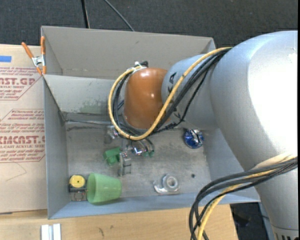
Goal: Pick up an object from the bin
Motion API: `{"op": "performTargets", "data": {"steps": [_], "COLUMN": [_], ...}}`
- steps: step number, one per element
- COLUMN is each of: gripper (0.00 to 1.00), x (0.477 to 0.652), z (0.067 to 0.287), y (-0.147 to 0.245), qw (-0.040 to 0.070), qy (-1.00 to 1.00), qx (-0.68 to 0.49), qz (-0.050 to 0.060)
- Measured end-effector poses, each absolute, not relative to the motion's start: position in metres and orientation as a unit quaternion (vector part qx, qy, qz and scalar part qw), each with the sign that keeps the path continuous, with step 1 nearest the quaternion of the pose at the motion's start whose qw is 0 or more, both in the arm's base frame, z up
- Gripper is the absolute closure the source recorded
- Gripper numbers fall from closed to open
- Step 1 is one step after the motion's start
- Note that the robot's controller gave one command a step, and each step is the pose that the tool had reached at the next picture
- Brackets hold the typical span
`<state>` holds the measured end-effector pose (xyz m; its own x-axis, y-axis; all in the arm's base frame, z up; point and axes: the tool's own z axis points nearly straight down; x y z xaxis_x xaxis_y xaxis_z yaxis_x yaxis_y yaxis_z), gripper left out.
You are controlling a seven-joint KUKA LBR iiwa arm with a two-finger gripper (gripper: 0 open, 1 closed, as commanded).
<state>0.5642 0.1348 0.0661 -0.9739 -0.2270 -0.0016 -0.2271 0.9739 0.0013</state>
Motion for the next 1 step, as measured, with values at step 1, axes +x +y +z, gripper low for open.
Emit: {"op": "performTargets", "data": {"steps": [1], "gripper": [0.00], "x": [0.5645], "z": [0.0661], "y": [0.1351], "qw": [0.001], "qy": [0.994], "qx": [-0.114], "qz": [0.001]}}
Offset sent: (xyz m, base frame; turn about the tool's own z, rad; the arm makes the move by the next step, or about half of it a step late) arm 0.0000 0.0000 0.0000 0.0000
